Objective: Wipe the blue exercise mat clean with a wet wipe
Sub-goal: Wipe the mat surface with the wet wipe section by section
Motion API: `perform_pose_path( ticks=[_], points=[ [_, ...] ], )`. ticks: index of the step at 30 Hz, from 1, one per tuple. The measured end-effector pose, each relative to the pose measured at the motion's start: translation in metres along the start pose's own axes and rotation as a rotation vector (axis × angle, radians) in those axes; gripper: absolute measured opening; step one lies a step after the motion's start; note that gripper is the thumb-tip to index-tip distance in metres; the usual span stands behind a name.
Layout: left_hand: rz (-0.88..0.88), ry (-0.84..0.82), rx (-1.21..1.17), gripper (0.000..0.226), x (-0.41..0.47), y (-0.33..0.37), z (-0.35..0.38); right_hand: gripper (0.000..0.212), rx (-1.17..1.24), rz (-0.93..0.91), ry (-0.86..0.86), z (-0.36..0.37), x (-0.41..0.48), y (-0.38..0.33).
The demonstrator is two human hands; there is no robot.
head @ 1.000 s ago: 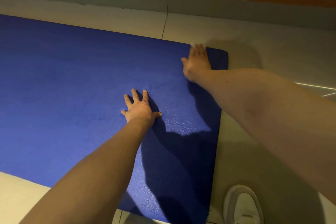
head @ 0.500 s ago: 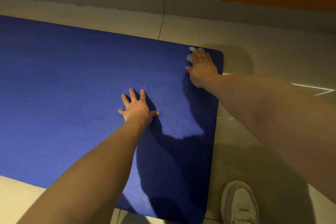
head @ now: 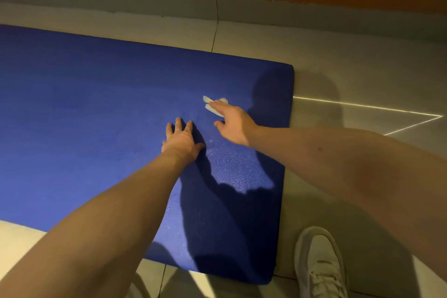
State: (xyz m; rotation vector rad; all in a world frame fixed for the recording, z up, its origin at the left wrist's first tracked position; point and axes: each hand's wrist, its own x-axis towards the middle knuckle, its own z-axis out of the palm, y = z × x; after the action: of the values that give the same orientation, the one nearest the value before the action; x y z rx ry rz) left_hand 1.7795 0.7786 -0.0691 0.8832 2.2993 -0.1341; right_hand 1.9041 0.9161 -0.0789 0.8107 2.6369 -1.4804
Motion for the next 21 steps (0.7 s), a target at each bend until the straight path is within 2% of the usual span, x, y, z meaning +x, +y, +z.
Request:
perform_pose_path(
  ticks=[2,5,9,13,17,21],
  points=[
    [0.029,0.048,-0.043,0.077,-0.006,-0.004,0.001,0.067,0.272,0.080,0.119,0.002,-0.011,0.000],
    [0.091,0.192,-0.220,0.053,-0.017,-0.005,0.005,0.057,0.452,0.228,0.270,0.004,-0.019,-0.003],
    [0.073,0.140,-0.699,0.049,-0.034,0.011,0.007,0.046,0.392,0.299,0.234,0.007,-0.030,-0.010],
    [0.067,0.118,-0.930,0.041,-0.050,0.024,0.006,0.028,0.522,0.339,0.164,0.013,-0.041,-0.019],
    [0.043,0.144,-1.023,0.032,-0.062,0.026,0.004,0.028,0.580,0.329,0.188,0.017,-0.047,-0.028],
    [0.048,0.192,-0.973,0.037,-0.070,0.020,0.003,0.035,0.630,0.380,0.210,0.016,-0.050,-0.030]
  ],
)
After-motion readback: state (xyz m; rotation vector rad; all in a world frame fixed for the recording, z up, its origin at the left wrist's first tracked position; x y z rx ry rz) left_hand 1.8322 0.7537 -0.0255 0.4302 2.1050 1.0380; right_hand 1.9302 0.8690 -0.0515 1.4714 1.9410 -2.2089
